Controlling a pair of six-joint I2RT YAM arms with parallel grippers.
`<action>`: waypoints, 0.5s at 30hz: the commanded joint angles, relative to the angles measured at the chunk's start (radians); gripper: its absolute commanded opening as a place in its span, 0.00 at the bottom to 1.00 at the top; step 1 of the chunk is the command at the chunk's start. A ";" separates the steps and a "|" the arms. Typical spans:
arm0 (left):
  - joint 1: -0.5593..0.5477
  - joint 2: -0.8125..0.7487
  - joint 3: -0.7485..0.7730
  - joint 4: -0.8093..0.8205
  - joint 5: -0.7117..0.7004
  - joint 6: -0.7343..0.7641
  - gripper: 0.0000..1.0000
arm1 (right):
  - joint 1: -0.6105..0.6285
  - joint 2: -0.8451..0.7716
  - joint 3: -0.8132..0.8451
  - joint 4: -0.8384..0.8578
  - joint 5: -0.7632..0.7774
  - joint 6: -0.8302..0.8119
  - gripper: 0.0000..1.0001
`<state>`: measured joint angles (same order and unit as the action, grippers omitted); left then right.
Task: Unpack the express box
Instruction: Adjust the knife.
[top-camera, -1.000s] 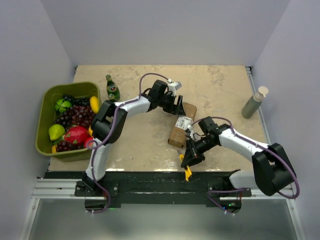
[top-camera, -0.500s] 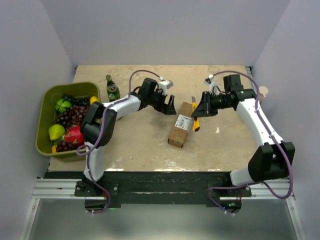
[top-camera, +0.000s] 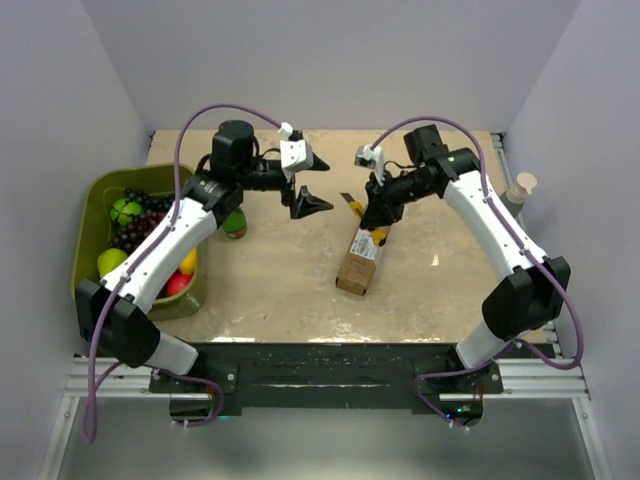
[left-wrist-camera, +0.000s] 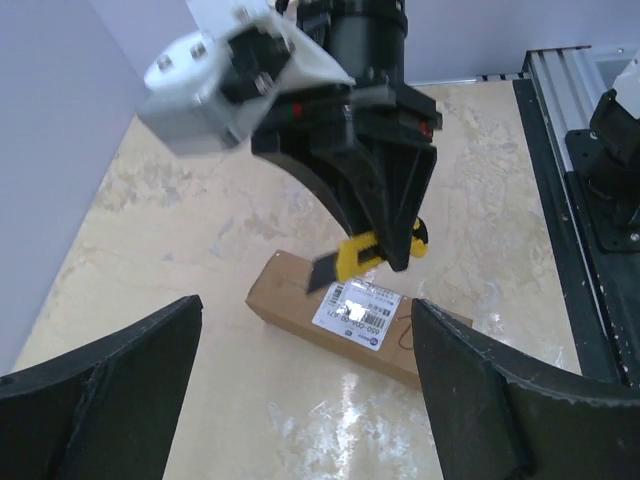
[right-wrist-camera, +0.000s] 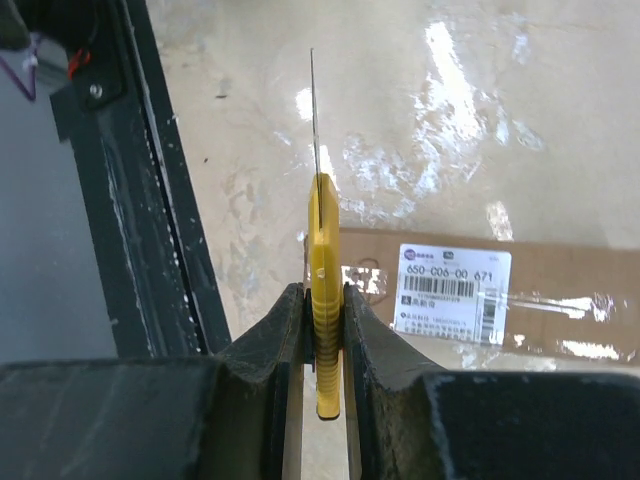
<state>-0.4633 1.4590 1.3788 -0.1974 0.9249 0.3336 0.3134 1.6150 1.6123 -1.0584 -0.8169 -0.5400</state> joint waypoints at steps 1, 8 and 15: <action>0.003 0.076 0.112 -0.227 0.106 0.174 0.88 | 0.030 -0.003 0.055 -0.051 0.051 -0.121 0.00; 0.002 0.187 0.202 -0.292 0.138 0.151 0.85 | 0.059 -0.004 0.101 -0.060 0.099 -0.156 0.00; -0.012 0.273 0.270 -0.209 0.261 0.010 0.75 | 0.098 -0.020 0.092 -0.040 0.186 -0.141 0.00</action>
<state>-0.4652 1.7245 1.5761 -0.4541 1.0805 0.4149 0.3973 1.6230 1.6775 -1.1072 -0.6880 -0.6750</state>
